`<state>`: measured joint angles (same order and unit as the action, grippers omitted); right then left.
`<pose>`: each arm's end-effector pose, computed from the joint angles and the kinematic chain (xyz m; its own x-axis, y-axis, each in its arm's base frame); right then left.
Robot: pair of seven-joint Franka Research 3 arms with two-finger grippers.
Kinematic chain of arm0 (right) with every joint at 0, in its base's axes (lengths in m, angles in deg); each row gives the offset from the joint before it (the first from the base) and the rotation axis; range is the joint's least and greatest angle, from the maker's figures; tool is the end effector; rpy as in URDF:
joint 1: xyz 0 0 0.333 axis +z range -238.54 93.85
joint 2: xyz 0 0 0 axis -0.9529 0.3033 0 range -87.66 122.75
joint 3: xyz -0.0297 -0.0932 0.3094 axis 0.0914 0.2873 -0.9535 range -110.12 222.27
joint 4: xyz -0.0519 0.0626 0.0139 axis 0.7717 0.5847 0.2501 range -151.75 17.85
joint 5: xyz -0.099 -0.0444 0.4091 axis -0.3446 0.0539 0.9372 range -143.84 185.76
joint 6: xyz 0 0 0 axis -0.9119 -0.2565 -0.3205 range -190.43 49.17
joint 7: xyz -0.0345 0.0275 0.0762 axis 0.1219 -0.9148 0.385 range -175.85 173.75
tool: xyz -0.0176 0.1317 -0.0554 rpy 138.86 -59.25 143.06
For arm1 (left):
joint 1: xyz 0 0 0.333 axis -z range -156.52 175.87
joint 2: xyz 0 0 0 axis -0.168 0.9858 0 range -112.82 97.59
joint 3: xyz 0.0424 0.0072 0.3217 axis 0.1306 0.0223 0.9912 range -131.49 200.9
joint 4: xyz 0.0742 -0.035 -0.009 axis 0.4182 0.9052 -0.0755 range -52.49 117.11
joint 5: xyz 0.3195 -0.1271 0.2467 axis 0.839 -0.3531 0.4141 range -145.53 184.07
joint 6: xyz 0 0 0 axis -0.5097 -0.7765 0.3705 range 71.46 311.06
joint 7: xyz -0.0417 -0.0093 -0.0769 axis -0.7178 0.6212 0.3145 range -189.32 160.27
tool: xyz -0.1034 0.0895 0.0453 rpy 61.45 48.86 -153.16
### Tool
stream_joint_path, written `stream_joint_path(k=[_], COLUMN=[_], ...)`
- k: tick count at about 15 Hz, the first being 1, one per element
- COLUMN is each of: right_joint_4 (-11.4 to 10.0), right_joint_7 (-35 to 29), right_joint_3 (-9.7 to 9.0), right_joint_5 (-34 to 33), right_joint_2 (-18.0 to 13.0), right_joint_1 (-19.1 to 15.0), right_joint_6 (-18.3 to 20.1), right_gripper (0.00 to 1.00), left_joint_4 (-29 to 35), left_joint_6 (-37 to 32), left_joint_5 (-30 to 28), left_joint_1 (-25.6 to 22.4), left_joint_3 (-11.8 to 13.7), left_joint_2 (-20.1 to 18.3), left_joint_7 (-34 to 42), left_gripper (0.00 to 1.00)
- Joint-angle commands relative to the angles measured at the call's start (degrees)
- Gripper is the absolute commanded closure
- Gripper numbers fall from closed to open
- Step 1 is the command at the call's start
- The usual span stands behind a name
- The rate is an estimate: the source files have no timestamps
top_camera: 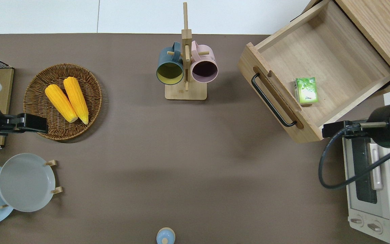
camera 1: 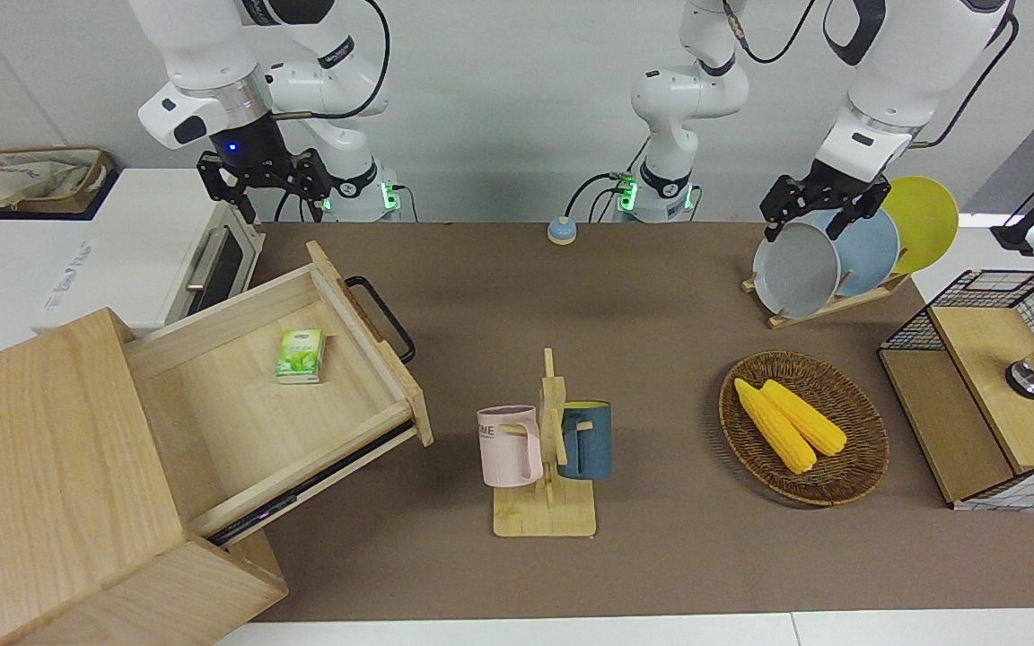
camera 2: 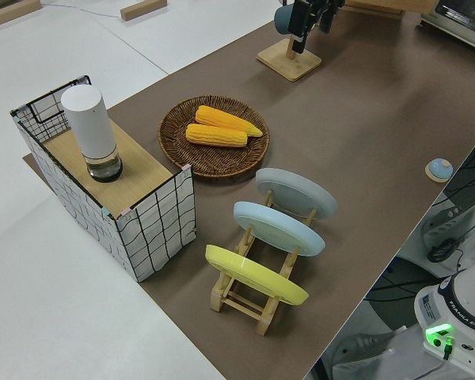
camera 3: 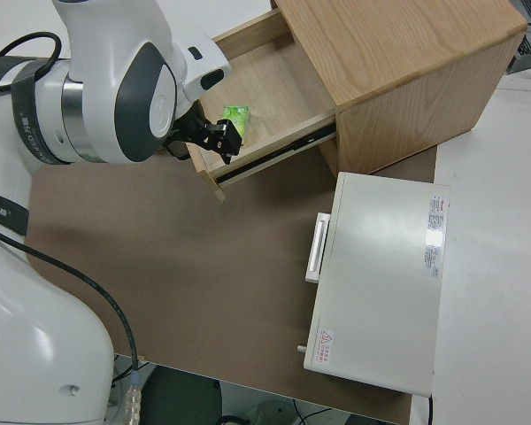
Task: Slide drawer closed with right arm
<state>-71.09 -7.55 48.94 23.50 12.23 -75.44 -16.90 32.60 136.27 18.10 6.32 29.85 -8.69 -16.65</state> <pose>0.5563 0.0485 0.6010 0.9990 -0.0441 0.0119 -0.0436 -0.9985 -0.0344 0.5784 -0.0186 0.5912 0.9999 0.0108 -0.0132 0.0110 -0.9998 0.0182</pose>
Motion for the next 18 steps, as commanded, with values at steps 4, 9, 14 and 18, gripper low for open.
stream_joint_path(k=[4,9,14,18], right_joint_4=[-0.86,-0.78,-0.78,-0.78], right_joint_7=[1.31,1.31,1.22,1.22], right_joint_3=[1.25,1.25,1.25,1.42], right_joint_5=[-0.88,-0.88,-0.96,-1.66], right_joint_2=[-1.19,-1.19,-1.19,-1.19], right_joint_1=[1.33,1.42,1.42,2.30], right_joint_6=[2.15,2.15,2.32,2.41], right_gripper=[0.009,0.009,0.009,0.009], left_joint_4=[-0.04,-0.04,-0.04,-0.04], left_joint_6=[-0.27,-0.27,-0.27,-0.27], left_joint_5=[0.73,0.73,0.73,0.73], left_joint_1=[0.27,0.27,0.36,0.27], left_joint_3=[0.20,0.20,0.20,0.20], left_joint_2=[-0.42,-0.51,-0.51,-0.42], left_joint_7=[0.28,0.37,0.36,0.36], left_gripper=[0.00,0.00,0.00,0.00])
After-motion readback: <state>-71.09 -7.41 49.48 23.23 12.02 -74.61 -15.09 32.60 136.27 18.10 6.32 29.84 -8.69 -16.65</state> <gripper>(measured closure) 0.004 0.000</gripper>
